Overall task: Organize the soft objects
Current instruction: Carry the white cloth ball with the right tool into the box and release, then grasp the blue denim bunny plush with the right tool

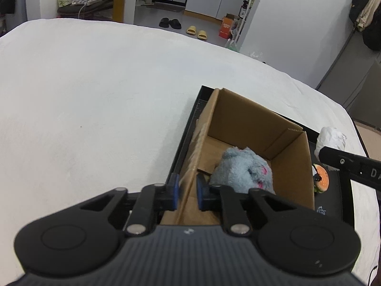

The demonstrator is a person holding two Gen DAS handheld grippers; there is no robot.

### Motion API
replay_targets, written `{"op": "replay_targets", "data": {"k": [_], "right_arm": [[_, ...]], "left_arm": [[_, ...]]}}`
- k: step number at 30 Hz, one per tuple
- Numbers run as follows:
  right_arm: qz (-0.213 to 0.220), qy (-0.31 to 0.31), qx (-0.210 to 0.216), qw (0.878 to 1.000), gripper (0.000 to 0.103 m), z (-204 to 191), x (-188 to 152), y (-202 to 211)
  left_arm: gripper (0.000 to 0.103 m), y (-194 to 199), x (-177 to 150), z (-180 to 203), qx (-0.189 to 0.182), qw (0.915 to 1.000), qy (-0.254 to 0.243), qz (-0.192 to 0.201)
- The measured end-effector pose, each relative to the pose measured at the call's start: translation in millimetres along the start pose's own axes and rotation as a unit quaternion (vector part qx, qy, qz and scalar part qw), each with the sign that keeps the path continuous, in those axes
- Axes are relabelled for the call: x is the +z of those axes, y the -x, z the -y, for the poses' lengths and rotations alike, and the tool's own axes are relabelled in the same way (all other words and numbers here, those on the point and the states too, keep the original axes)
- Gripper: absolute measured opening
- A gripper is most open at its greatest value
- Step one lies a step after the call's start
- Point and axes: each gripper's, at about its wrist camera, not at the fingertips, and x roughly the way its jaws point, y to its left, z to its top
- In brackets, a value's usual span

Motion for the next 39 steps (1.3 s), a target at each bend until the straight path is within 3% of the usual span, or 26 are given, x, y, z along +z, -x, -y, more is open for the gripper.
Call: {"op": "replay_targets", "data": {"k": [11, 19, 25, 32, 39], "right_arm": [[-0.020, 0.022, -0.002, 1.000, 0.045, -15.5, 1.9, -14.7], [-0.020, -0.005, -0.015, 1.000, 0.047, 6.1, -10.6, -0.7], [-0.025, -0.035, -0.024, 0.999, 0.047, 27.2, -31.1, 12.7], [-0.040, -0.065, -0.026, 0.997, 0.047, 47.5, -55.1, 15.4], [-0.055, -0.100, -0.017, 0.993, 0.050, 70.6, -74.3, 17.0]], "left_arm": [[0.012, 2.3, -1.0, -6.4, -0.020, 0.9998, -0.003, -0.005], [0.013, -1.1, -0.3, -6.8, -0.020, 0.9997, 0.001, -0.011], [0.017, 4.0, -2.2, 2.2, -0.008, 0.9996, -0.025, 0.003], [0.044, 10.8, -4.0, 9.4, 0.001, 0.9989, -0.045, 0.013], [0.054, 15.3, -6.6, 23.4, 0.008, 0.9966, -0.080, 0.018]]}}
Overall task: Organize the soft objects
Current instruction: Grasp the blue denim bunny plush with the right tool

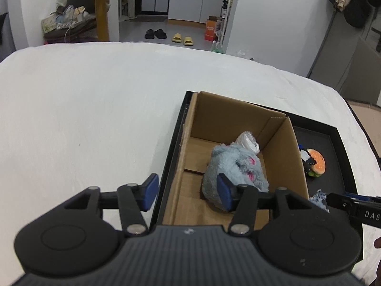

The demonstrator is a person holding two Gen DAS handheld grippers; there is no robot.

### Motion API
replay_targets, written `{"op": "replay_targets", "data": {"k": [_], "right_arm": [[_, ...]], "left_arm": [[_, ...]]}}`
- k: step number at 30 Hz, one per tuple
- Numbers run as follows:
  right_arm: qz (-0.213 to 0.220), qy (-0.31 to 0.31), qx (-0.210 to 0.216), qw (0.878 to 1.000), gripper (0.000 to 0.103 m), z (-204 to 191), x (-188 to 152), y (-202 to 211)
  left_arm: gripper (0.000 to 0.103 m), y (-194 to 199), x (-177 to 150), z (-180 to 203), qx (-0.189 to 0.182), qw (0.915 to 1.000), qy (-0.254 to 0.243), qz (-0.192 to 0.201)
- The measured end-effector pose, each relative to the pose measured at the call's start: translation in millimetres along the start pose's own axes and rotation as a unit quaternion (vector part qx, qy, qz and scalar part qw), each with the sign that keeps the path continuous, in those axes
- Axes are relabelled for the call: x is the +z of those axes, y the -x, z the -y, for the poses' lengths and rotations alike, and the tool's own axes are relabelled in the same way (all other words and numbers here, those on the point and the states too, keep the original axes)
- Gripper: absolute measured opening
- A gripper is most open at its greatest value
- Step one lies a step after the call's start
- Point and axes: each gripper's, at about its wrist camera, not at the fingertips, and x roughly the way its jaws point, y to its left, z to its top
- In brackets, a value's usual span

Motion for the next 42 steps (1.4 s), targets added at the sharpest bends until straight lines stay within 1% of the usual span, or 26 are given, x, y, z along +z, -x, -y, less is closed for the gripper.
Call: {"op": "replay_targets", "data": {"k": [4, 8, 12, 17, 27, 34, 36, 37, 38, 40, 42], "right_arm": [[-0.006, -0.005, 0.002, 1.000, 0.052, 9.9, -6.8, -2.0], [-0.011, -0.015, 0.002, 1.000, 0.059, 18.1, -11.2, -6.6], [-0.013, -0.025, 0.007, 1.000, 0.059, 25.8, -16.4, -12.1], [-0.018, -0.036, 0.011, 0.999, 0.059, 31.2, -21.7, -22.5], [-0.031, -0.061, -0.011, 0.998, 0.058, 45.4, -22.0, -46.3], [-0.038, -0.060, -0.013, 0.997, 0.058, 47.2, -22.2, -54.4], [-0.037, -0.052, -0.014, 0.998, 0.055, 45.0, -22.9, -54.4], [-0.037, -0.047, -0.015, 0.998, 0.052, 43.8, -23.7, -54.0], [-0.036, -0.045, -0.014, 0.998, 0.041, 42.2, -23.4, -53.2], [-0.036, -0.046, -0.012, 0.998, 0.039, 41.9, -24.3, -50.9], [-0.033, -0.046, -0.012, 0.998, 0.030, 42.4, -23.8, -47.7]], "left_arm": [[0.057, -0.5, -1.0, 7.7, 0.006, 0.9998, -0.019, -0.003], [0.063, -0.5, -1.8, 13.1, 0.006, 0.9994, -0.033, -0.003], [0.066, -2.2, -1.8, 17.9, 0.009, 0.9990, -0.043, -0.004], [0.067, -3.9, -1.7, 24.1, 0.013, 0.9986, -0.052, -0.004], [0.067, -9.9, -0.5, 30.9, 0.026, 0.9978, -0.061, -0.005], [0.067, -15.8, 0.2, 34.2, 0.031, 0.9975, -0.063, -0.011], [0.067, -16.2, -0.4, 34.3, 0.031, 0.9974, -0.064, -0.012], [0.067, -16.3, -0.3, 33.8, 0.031, 0.9974, -0.064, -0.012], [0.067, -16.3, -0.3, 33.8, 0.031, 0.9974, -0.064, -0.012], [0.067, -16.2, -0.3, 33.9, 0.031, 0.9974, -0.064, -0.012], [0.067, -15.9, -0.5, 33.8, 0.031, 0.9974, -0.064, -0.011]]}}
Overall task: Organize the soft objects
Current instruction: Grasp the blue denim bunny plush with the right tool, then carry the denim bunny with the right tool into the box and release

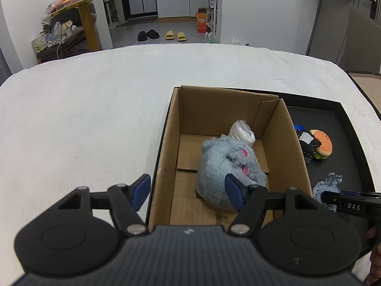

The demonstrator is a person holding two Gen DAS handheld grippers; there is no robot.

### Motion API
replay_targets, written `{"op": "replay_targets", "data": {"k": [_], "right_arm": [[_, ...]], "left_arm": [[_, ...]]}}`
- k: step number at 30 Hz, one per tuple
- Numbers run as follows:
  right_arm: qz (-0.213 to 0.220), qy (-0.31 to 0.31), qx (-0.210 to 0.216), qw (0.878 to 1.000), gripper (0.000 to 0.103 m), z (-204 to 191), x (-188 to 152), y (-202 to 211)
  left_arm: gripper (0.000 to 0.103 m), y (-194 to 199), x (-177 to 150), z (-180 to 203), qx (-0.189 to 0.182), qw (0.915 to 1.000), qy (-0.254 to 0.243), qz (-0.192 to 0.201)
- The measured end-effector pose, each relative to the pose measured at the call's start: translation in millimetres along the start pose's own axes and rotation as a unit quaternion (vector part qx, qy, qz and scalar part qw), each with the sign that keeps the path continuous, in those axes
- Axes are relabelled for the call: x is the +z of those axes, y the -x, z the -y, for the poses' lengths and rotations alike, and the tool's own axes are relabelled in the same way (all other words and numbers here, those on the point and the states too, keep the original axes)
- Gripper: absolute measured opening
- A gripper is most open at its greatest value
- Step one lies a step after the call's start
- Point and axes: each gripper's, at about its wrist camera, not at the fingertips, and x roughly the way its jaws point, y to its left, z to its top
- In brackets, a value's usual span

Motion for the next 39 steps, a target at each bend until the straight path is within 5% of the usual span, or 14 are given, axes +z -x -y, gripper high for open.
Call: {"op": "replay_targets", "data": {"k": [12, 39], "right_arm": [[0.021, 0.011, -0.002, 1.000, 0.012, -2.0, 4.5, 26.3], [0.102, 0.092, -0.002, 0.991, 0.012, -90.1, 62.6, 81.0]], "left_arm": [[0.067, 5.3, -1.3, -13.2, -0.015, 0.9995, 0.027, 0.005], [0.064, 7.9, -7.1, -45.6, -0.065, 0.9937, 0.091, 0.008]]}}
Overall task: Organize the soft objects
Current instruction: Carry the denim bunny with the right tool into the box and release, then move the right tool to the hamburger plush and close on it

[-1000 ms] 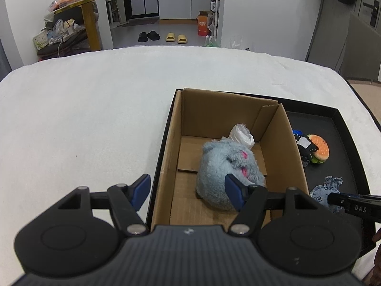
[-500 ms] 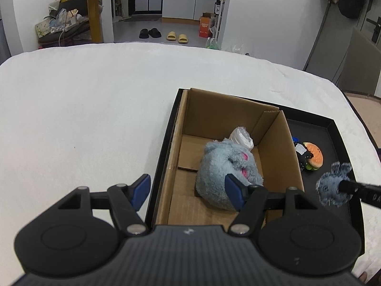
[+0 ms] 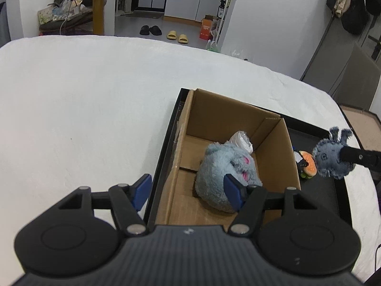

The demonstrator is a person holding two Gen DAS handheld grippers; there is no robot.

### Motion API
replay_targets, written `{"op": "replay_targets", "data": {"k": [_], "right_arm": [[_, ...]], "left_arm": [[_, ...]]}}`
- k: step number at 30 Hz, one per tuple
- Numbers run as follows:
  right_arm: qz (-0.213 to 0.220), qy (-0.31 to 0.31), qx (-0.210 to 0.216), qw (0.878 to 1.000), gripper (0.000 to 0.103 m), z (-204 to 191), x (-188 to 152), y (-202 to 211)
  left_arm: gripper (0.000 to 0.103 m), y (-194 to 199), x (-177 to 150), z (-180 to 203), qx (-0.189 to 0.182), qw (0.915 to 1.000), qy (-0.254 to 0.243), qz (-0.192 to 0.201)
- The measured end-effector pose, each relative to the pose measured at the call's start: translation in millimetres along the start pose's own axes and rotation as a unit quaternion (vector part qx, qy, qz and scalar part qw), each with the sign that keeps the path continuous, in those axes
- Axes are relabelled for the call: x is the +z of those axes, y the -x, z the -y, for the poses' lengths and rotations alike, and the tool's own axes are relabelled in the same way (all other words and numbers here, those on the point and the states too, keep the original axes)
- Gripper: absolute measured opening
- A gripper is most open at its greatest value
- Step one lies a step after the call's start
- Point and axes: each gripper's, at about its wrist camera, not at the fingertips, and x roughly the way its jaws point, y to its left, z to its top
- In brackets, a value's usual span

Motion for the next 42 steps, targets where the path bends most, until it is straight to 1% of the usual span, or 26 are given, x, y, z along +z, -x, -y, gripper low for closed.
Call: {"op": "replay_targets", "data": {"k": [4, 13, 15, 17, 20, 25, 32, 37, 41, 42], "right_arm": [[0.001, 0.016, 0.002, 1.000, 0.012, -16.7, 8.7, -5.8], [-0.005, 0.039, -0.001, 0.999, 0.012, -46.2, 24.2, -28.5], [-0.007, 0.043, -0.002, 0.999, 0.013, -51.2, 24.5, -32.3], [-0.012, 0.044, -0.003, 0.999, 0.017, -55.3, 23.6, -38.2], [-0.029, 0.042, -0.003, 0.999, 0.017, -57.2, 19.9, -45.7], [-0.033, 0.034, -0.009, 0.999, 0.017, -45.1, 15.1, -37.7], [-0.042, 0.023, -0.037, 0.998, 0.017, -9.2, 2.8, -25.3], [-0.046, 0.006, -0.037, 0.998, 0.017, 9.7, -9.7, -24.0], [-0.047, -0.012, -0.030, 0.998, 0.017, 24.2, -12.0, -26.6], [-0.047, -0.015, -0.028, 0.998, 0.020, 27.0, -12.8, -27.4]], "left_arm": [[0.063, -0.9, -0.2, -4.0, -0.007, 0.9999, 0.010, 0.003], [0.044, -8.9, -0.6, -17.4, -0.022, 0.9993, 0.030, -0.004], [0.038, -10.6, -1.1, -19.4, -0.024, 0.9991, 0.033, -0.006], [0.025, -12.2, -1.5, -21.3, -0.028, 0.9989, 0.036, -0.007], [0.014, -13.2, -2.0, -24.0, -0.027, 0.9987, 0.042, -0.004], [0.013, -14.3, -1.9, -27.4, -0.030, 0.9982, 0.051, -0.001], [0.013, -12.6, -1.2, -24.0, -0.025, 0.9985, 0.049, -0.002], [0.012, -9.4, -1.9, -22.6, -0.017, 0.9990, 0.041, 0.002], [0.013, -4.8, -1.2, -15.7, -0.003, 0.9996, 0.027, 0.005], [0.013, -5.0, -0.9, -13.0, 0.001, 0.9997, 0.023, 0.004]]}}
